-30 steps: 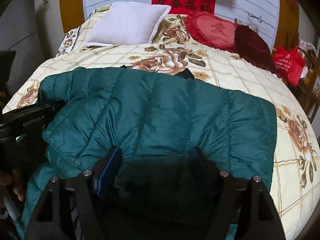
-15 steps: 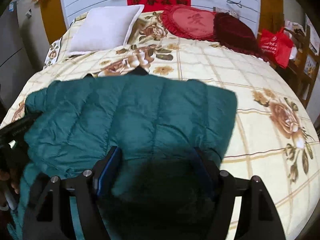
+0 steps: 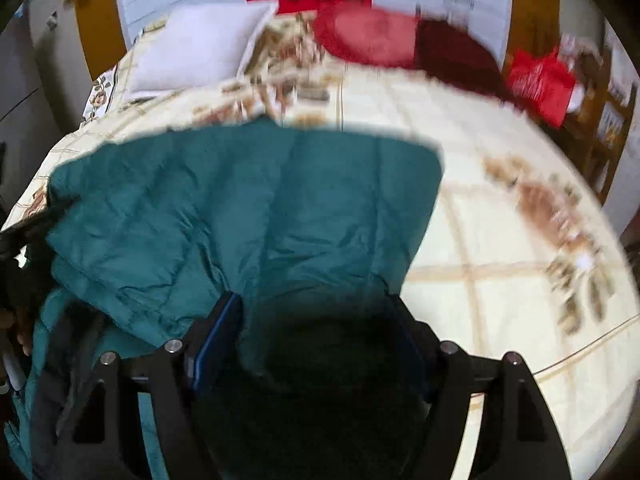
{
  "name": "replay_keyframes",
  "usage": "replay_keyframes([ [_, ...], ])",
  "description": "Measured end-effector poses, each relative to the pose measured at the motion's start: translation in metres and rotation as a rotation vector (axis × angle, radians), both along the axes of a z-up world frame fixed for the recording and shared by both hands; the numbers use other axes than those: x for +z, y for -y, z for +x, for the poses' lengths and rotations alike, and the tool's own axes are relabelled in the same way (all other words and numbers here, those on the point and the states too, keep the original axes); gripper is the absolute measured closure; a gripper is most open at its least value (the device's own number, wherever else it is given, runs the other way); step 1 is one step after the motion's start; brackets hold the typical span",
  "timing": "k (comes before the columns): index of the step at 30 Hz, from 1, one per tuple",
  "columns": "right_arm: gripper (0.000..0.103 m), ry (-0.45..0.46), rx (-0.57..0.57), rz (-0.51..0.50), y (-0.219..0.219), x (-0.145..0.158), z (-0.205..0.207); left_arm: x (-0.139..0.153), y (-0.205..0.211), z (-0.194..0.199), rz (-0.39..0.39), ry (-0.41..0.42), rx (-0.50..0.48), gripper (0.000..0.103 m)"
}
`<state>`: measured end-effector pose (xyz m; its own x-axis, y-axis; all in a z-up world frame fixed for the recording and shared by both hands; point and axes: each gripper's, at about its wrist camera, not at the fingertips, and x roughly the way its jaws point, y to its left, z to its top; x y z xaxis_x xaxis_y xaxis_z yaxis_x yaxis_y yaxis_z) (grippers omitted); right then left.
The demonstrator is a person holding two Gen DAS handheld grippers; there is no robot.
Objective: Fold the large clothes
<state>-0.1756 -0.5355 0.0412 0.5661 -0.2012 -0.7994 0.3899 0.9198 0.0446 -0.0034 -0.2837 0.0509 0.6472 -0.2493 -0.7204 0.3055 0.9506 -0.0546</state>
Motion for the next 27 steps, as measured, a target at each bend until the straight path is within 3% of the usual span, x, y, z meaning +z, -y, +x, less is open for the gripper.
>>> replay_keyframes([
  [2, 0.021, 0.003, -0.027, 0.050, 0.006, 0.003, -0.002, 0.004, -0.003, -0.007, 0.008, 0.002, -0.005, 0.034],
  [8, 0.020, 0.074, -0.025, -0.008, -0.011, 0.033, -0.033, 0.018, -0.024, -0.036, -0.023, -0.025, -0.024, 0.034],
  [13, 0.020, 0.109, -0.012, 0.013, -0.024, 0.050, -0.063, 0.029, -0.040, -0.071, -0.019, -0.012, -0.055, 0.034],
  [19, 0.020, 0.076, 0.015, 0.034, -0.040, 0.051, -0.090, 0.033, -0.066, -0.096, -0.022, -0.040, -0.040, 0.034],
  [27, 0.020, 0.057, 0.058, 0.062, -0.070, 0.044, -0.129, 0.035, -0.092, -0.135, -0.019, -0.012, -0.037, 0.034],
])
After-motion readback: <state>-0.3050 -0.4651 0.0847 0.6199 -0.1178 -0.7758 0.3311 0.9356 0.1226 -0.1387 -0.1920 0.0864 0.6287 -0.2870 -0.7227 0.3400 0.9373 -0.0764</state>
